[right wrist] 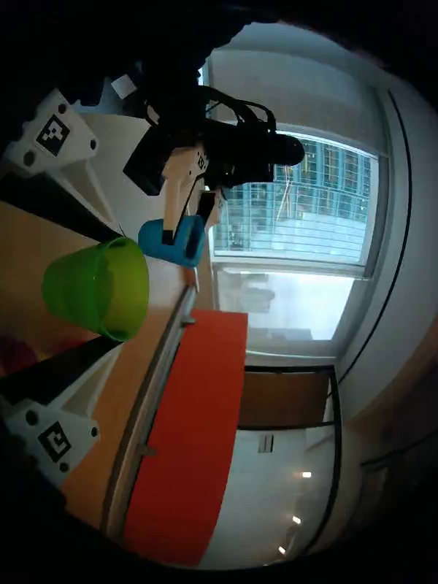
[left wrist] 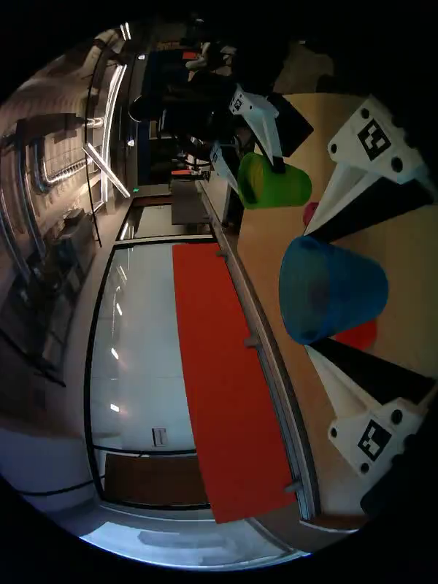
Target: Pour water
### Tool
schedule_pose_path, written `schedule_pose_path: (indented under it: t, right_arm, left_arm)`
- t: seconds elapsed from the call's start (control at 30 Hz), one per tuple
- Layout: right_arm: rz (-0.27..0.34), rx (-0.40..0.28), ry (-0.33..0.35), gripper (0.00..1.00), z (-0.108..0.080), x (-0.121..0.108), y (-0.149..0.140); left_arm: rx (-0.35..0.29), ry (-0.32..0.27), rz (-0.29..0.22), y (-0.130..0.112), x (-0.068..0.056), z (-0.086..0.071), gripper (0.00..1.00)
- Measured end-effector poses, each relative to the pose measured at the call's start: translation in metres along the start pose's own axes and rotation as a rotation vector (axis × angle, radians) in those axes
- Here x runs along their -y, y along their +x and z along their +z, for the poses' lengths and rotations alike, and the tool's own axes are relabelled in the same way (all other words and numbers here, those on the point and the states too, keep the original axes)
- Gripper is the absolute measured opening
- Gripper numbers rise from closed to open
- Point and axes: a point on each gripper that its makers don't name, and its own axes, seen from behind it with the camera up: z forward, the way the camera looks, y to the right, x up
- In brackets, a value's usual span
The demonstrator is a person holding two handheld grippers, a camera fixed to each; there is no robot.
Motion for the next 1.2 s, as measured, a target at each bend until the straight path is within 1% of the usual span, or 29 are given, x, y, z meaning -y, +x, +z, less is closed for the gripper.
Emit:
schedule_pose_path:
  t: [0.17, 0.27, 0.4, 0.6, 0.9, 1.2]
  right_arm:
    - [-0.008, 0.052, 0.032, 0.91, 0.002, 0.006, -0.016]
    - [-0.013, 0.083, 0.048, 0.91, 0.003, 0.008, -0.025]
    - [-0.007, 0.112, 0.063, 0.91, 0.005, 0.009, -0.035]
    - [-0.006, 0.164, 0.085, 0.91, 0.009, 0.012, -0.052]
    - [0.000, 0.238, 0.110, 0.91, 0.014, 0.011, -0.080]
    - [-0.009, 0.318, 0.133, 0.91, 0.022, 0.013, -0.109]
  left_arm:
    - [0.047, -0.017, 0.003, -0.020, -0.004, 0.001, 0.88]
    - [0.081, -0.026, 0.006, -0.033, -0.004, 0.004, 0.88]
    - [0.120, -0.033, 0.010, -0.050, -0.004, 0.007, 0.88]
    - [0.176, -0.058, 0.013, -0.070, -0.009, 0.009, 0.88]
    - [0.274, -0.077, 0.047, -0.106, -0.009, 0.011, 0.88]
    - [0.366, -0.114, 0.063, -0.135, -0.011, 0.012, 0.88]
